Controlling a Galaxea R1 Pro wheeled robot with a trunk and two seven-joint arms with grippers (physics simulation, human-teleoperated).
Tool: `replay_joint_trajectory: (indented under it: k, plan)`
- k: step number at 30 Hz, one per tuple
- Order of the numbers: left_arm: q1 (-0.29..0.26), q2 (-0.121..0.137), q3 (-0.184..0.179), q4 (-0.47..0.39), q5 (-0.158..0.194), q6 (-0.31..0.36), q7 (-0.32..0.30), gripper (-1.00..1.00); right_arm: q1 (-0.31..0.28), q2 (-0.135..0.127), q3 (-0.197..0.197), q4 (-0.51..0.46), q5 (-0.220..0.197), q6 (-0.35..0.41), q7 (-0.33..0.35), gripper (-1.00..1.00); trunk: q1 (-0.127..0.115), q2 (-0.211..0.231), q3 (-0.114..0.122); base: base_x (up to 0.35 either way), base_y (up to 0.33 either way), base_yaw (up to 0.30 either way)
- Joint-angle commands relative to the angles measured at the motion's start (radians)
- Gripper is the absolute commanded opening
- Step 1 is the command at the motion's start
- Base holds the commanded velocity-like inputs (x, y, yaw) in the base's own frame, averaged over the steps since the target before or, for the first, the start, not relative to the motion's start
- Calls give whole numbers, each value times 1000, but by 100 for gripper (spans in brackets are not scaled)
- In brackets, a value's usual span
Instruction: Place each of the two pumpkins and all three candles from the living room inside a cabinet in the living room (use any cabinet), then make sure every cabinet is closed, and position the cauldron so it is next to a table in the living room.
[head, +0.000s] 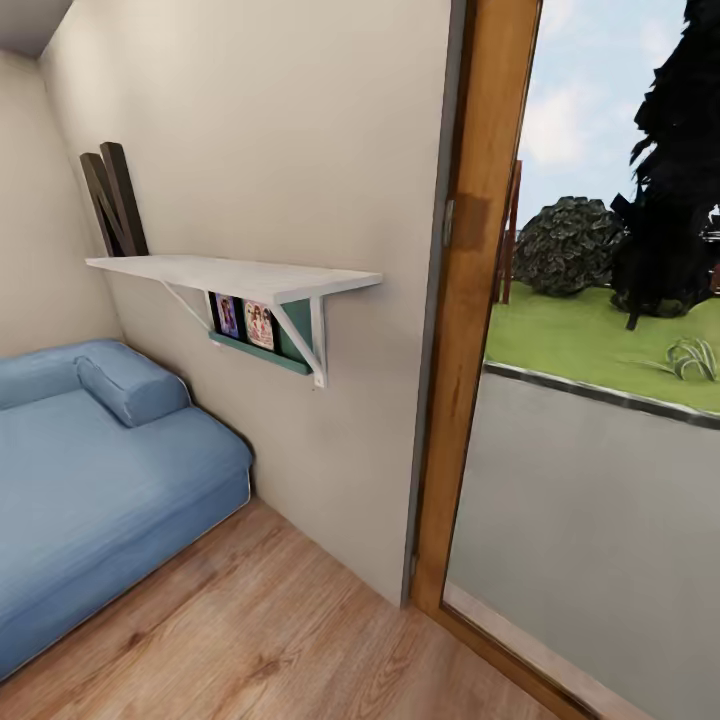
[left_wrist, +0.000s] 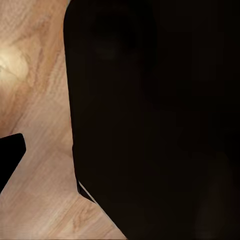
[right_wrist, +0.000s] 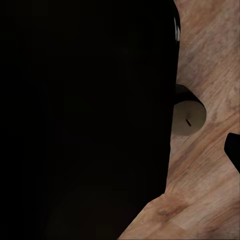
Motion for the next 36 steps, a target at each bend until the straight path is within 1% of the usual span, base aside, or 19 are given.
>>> replay_joint_trajectory:
  k: [1, 2, 5, 7, 10, 12, 13, 20, 28, 30, 36]
  plan:
    - [-6, -6, 6, -2, 6, -1, -6, 100, 0, -3, 6, -6, 6, 4, 6, 100, 0, 0, -1, 0, 0, 0]
    - [-8, -11, 11, -2, 8, -1, -11, 100, 0, -3, 6, -11, 11, 5, 9, 100, 0, 0, -1, 0, 0, 0]
    - [-7, -28, 12, -2, 8, -2, -18, 100, 0, -3, 5, -22, 9, 5, 7, 100, 0, 0, -1, 0, 0, 0]
    - [-4, -38, 16, -10, 13, 1, -19, 100, -3, -12, 5, -19, 12, 5, 0, 100, 0, 0, -1, 0, 0, 0]
    - [-2, -47, 28, -27, 29, 8, -12, 100, -6, -21, 22, -19, 29, -2, -12, 100, 0, 0, -1, 0, 0, 0]
    - [-10, -56, 33, -38, 41, 13, -6, 100, -7, -18, 34, -18, 40, 7, -23, 100, 0, 0, -1, 0, 0, 0]
    - [-16, -59, 35, -43, 46, 15, -2, 100, -7, -12, 39, -18, 45, 12, -29, 100, 0, 0, -1, 0, 0, 0]
    - [-37, -63, 36, -83, 85, 14, 34, 100, -8, 27, 79, -40, 85, 51, -52, 100, 0, 0, -1, 0, 0, 0]
    - [-42, -57, 35, -128, 130, -27, 79, 100, -8, 72, 125, -85, 129, 96, -54, 100, 0, 0, -1, 0, 0, 0]
    - [-42, -55, 35, -140, 141, -38, 90, 100, -8, 73, 137, -96, 140, 96, -45, 100, 0, 0, -1, 0, 0, 0]
    - [-42, -53, 30, -173, 174, -72, 124, 100, -8, 62, 171, -130, 174, 62, -12, 100, 0, 0, -1, 0, 0, 0]
